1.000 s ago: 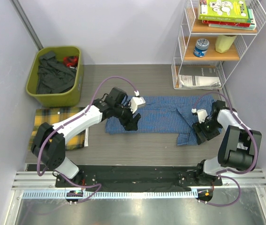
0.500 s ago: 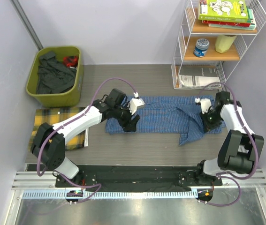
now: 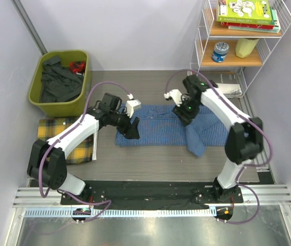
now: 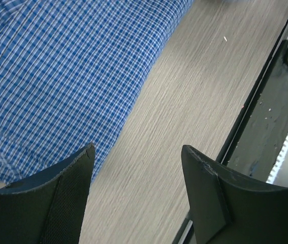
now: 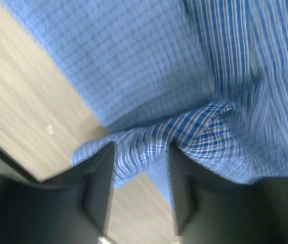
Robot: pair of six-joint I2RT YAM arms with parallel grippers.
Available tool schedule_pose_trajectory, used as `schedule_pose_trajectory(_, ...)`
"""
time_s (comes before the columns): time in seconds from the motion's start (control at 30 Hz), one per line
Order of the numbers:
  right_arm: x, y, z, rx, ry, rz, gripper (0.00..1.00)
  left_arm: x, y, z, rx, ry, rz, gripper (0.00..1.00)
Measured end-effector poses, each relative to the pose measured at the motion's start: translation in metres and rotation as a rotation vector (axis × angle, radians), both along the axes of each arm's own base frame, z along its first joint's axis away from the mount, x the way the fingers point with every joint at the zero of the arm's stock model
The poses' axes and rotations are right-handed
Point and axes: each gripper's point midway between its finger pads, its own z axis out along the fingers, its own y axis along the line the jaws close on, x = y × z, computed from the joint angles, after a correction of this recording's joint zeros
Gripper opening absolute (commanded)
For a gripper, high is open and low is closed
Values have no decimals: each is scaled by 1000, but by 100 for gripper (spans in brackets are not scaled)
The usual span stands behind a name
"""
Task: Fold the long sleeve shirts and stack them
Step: Fold the shirt
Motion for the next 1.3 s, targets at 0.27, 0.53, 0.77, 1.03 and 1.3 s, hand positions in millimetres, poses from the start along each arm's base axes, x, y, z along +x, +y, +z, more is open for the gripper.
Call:
schedule_pose_trajectory(0.27, 16, 18, -7, 82, 79, -31, 67, -3, 7, 12, -57, 14, 16, 71)
schedule_pose_trajectory(0.53, -39, -55, -12, 136, 168, -250, 57, 6, -19, 20, -81, -24, -96, 70)
schedule_pose_trajectory(0.77, -80, -48, -60, 129, 310, -245, 63, 17, -32, 22, -94, 0, -99, 70)
schedule_pose_trajectory(1.03, -70, -41, -87, 128, 332, -248, 48, 6, -22, 20, -82, -1, -74, 70)
schedule_pose_trajectory(1.3, -68, -29, -92, 113, 329, -230, 58, 6, -10, 26, -79, -16, -29, 70)
